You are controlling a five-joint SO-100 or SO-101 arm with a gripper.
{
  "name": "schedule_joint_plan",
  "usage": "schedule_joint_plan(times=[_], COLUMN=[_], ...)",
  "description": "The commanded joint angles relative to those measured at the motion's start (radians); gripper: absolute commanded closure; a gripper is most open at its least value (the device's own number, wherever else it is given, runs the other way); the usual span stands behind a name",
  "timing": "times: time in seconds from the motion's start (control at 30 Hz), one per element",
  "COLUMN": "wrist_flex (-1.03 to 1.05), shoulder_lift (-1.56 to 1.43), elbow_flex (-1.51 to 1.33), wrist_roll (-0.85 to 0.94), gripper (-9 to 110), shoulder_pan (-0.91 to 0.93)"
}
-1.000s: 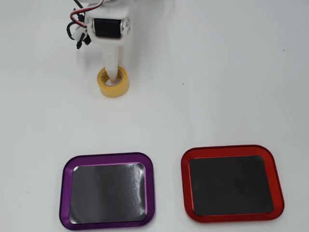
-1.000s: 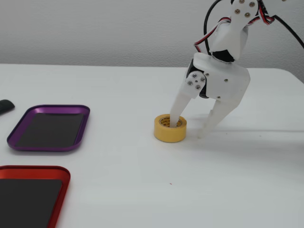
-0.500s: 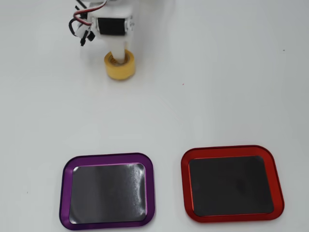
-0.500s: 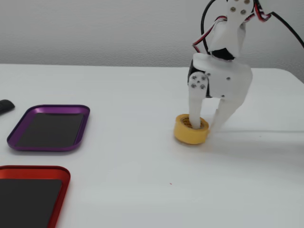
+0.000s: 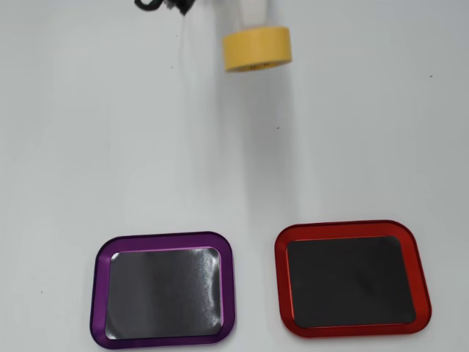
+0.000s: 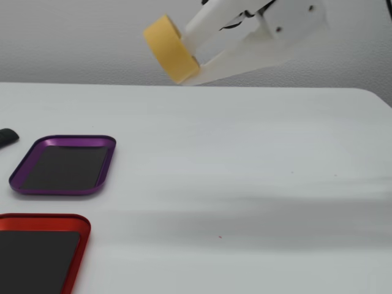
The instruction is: Grasp a tape and put it in the right purple dish.
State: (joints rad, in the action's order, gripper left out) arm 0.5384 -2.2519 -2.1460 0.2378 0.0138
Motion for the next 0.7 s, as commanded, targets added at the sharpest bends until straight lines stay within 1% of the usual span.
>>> schedule_joint_plan(times=[0.0,0.13,0.23,0.4,0.53,0.67], wrist_flex=[-0.063,-0.063,-0.054,0.092,0.212,0.287], shoulder_lift=[0.184,0.411,0.546,0.710,0.801,0.874], elbow_flex=[0.103,0.258,0.402,0.652,0.801,0.940], wrist_roll=[-0.005,-0.005,-0.064,-0.080,-0.074,-0.072], gripper=[102,102,102,102,102,102], shoulder_pan=[-0.009,-0.009,-0.006,0.043,0.087,0.132])
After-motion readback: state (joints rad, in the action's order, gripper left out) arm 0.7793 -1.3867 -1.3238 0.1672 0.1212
